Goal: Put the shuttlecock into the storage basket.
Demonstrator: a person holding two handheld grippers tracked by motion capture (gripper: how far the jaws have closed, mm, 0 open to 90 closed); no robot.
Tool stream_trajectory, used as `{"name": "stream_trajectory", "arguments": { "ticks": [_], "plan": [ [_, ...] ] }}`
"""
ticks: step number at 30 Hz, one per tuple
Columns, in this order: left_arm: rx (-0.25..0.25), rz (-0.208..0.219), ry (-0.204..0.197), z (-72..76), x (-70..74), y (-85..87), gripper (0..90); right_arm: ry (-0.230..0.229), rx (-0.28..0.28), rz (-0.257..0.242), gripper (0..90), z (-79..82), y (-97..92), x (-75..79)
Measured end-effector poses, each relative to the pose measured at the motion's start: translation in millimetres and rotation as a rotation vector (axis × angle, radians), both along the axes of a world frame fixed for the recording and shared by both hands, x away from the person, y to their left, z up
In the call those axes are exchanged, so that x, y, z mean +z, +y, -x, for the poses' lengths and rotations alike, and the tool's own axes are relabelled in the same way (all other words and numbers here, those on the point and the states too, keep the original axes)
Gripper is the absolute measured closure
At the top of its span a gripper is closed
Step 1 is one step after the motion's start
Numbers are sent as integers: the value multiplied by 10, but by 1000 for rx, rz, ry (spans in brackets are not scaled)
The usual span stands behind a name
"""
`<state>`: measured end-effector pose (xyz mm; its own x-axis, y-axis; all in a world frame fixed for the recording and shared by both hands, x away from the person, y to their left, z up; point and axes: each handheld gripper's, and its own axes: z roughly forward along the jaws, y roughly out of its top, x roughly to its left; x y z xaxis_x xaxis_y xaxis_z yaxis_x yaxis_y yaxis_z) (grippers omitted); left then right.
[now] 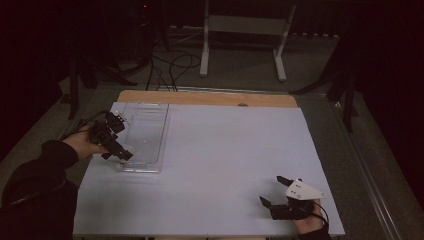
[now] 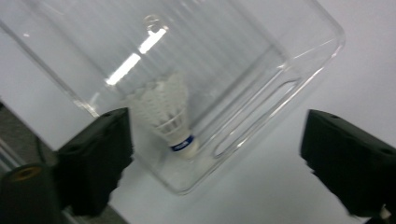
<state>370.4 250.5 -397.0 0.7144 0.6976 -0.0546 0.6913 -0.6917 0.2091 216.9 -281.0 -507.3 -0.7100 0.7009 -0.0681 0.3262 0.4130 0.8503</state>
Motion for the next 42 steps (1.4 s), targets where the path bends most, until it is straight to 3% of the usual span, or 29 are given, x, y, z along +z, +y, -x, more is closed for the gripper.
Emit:
{"name": "stream_trajectory", "arguments": {
  "ticks": [1,13,21,30,34,38,42],
  "plan": [
    [5,5,10,-6,-5,-20,0,0,0,0,99,-1,0,0],
    [-13,64,-80,22,28,-309,0,-2,-8,-5,99,0,-6,2],
    [8,137,-147,33,82,-406,0,-1,-8,-7,99,-2,-9,2],
    [29,230,-170,8,61,-443,0,0,-7,-6,99,-2,-11,1],
    [5,257,-170,15,40,-480,0,1,-6,-8,99,-2,-10,0],
    [-2,307,-194,18,51,-503,0,0,-6,-6,99,-3,-11,-1],
    [-4,323,-215,17,50,-525,0,0,-6,-6,99,-2,-11,-1]
  ]
}}
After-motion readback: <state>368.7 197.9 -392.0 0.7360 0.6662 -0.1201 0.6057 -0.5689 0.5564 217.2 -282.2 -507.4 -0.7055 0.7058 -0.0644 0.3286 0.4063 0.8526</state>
